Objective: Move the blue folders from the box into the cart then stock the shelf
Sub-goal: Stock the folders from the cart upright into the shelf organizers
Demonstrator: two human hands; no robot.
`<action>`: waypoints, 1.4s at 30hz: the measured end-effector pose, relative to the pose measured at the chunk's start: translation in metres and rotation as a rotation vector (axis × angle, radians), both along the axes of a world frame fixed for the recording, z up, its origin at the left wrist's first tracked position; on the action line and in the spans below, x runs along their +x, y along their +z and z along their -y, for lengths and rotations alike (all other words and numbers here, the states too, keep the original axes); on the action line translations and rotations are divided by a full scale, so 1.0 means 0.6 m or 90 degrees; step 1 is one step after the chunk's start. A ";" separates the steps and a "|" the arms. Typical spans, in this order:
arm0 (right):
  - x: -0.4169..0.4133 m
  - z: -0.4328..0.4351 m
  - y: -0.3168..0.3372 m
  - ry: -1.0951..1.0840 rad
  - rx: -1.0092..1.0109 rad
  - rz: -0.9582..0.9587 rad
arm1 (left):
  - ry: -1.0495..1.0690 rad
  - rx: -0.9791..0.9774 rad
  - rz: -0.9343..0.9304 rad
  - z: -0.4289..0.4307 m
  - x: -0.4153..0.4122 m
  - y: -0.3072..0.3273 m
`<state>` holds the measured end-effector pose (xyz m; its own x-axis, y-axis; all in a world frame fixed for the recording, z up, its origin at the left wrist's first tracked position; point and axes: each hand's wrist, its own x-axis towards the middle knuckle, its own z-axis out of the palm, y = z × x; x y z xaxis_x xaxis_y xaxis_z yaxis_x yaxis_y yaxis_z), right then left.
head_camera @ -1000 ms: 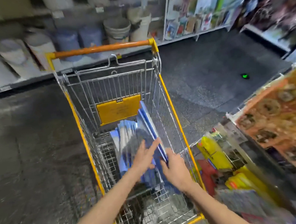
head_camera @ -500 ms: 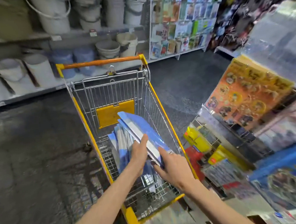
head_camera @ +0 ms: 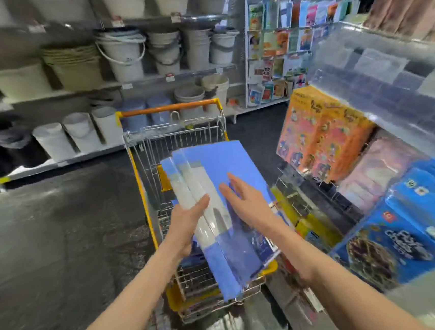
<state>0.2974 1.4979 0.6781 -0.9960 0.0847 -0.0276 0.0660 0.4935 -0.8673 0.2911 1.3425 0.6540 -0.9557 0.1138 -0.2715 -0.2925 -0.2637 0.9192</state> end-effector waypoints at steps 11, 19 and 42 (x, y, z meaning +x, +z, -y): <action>0.074 0.036 0.059 -0.023 -0.140 -0.086 | -0.054 -0.109 -0.057 0.029 0.108 0.063; 0.092 0.044 0.098 -0.002 -0.148 -0.107 | -0.065 -0.137 -0.093 0.036 0.126 0.097; 0.058 0.037 0.363 -0.154 -0.307 -0.240 | 0.069 -0.280 -0.394 0.129 -0.077 0.269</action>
<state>0.3324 1.4754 0.8962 -0.8992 0.3731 0.2287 -0.2257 0.0525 -0.9728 0.2452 1.2649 0.8155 -0.9480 0.0165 0.3180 0.3162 0.1665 0.9340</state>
